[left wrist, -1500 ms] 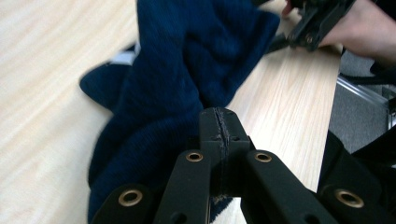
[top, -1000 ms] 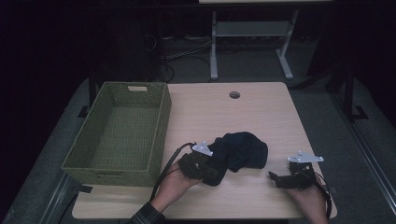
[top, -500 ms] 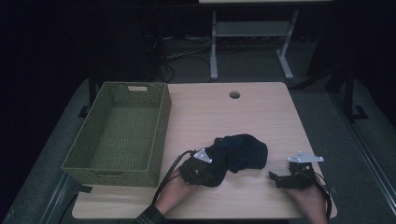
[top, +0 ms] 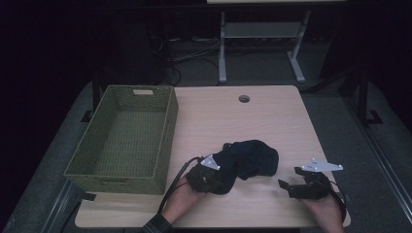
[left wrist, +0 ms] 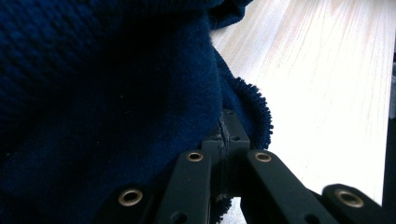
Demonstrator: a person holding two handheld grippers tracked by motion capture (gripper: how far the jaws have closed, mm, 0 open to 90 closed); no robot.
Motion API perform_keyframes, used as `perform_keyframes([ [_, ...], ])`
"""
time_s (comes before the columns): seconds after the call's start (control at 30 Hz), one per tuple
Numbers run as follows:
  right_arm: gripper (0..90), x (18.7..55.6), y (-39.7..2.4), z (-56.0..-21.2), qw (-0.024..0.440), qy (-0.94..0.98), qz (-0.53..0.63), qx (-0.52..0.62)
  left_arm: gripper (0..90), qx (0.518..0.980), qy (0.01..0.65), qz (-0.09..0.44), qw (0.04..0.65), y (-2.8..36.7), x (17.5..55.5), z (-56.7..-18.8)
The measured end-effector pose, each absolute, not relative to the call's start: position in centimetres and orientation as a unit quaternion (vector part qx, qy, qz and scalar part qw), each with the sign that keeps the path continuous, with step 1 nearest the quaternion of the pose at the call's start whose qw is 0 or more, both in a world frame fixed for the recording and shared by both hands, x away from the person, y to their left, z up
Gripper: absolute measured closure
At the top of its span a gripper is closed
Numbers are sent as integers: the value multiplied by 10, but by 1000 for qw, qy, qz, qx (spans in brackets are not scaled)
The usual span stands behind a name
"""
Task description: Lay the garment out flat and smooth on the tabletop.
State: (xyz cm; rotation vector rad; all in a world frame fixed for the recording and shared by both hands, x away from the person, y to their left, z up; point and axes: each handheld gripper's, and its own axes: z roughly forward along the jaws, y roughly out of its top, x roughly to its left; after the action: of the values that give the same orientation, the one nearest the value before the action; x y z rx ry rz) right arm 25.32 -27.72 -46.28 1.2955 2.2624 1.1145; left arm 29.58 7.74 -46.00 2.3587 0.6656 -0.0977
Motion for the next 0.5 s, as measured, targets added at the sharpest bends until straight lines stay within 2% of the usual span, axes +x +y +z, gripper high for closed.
perform_keyframes([
  [0.23,265,244,-259,-450,131,792,427,416,900,903,259,-41,339,78,296,-460],
  [0.37,274,244,-252,-448,127,794,429,412,900,902,260,-44,341,79,297,-461],
  [0.5,337,250,-250,-452,138,798,420,409,900,902,260,-44,341,79,297,-461],
])
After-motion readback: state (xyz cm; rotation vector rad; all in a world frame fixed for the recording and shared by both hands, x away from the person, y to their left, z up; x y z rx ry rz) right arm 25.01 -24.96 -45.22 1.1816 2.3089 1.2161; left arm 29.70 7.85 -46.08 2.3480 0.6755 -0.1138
